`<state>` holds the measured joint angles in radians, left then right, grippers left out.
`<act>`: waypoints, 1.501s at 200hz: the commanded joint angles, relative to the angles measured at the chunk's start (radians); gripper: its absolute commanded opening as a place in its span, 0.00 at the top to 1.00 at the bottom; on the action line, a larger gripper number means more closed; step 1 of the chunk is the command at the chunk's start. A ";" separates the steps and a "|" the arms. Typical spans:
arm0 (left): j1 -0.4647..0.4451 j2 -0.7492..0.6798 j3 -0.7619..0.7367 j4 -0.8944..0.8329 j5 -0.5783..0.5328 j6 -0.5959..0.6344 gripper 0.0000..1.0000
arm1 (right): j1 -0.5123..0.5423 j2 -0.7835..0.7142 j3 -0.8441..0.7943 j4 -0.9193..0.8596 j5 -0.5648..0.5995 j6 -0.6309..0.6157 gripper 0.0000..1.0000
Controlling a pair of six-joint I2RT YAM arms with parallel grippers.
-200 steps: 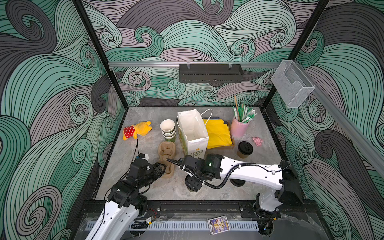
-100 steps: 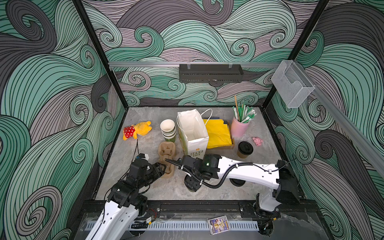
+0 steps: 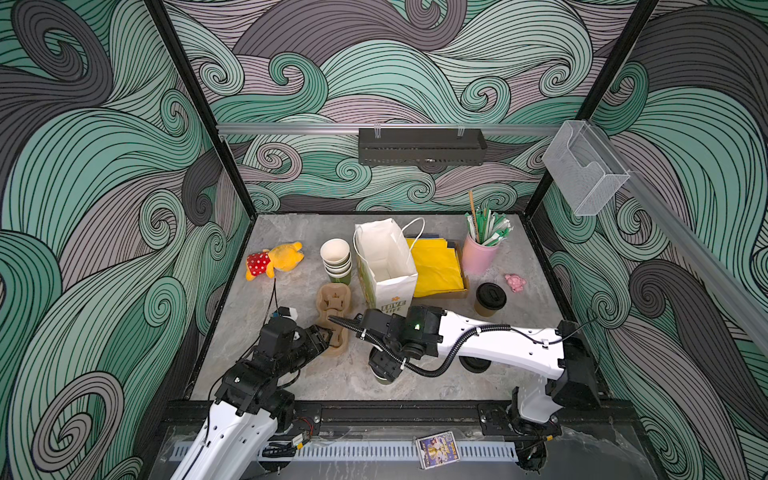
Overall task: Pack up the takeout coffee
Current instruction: 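Lower the black lid onto the green cup rim and press down with the right gripper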
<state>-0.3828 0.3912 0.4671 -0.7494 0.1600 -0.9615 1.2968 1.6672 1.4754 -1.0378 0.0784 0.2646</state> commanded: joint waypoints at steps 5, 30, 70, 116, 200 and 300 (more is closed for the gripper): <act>-0.005 0.009 0.013 -0.020 -0.018 0.009 0.34 | 0.004 0.007 -0.023 -0.008 0.007 0.002 0.29; -0.006 0.009 0.015 -0.021 -0.017 0.010 0.34 | 0.004 0.016 -0.031 0.004 0.002 -0.001 0.29; -0.005 0.011 0.018 -0.028 -0.020 0.010 0.34 | 0.003 0.028 -0.039 0.015 -0.015 0.001 0.28; -0.006 0.015 0.021 -0.027 -0.020 0.014 0.34 | 0.003 0.035 -0.046 0.029 -0.024 0.002 0.28; -0.006 0.022 0.018 -0.018 -0.006 0.015 0.34 | 0.005 0.041 -0.063 0.046 -0.037 -0.002 0.29; -0.005 0.066 -0.004 0.068 0.114 0.020 0.34 | 0.004 0.057 -0.066 0.047 -0.035 -0.020 0.28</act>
<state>-0.3828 0.4503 0.4667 -0.7300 0.2180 -0.9535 1.2968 1.6955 1.4281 -0.9752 0.0475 0.2619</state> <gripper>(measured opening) 0.658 0.720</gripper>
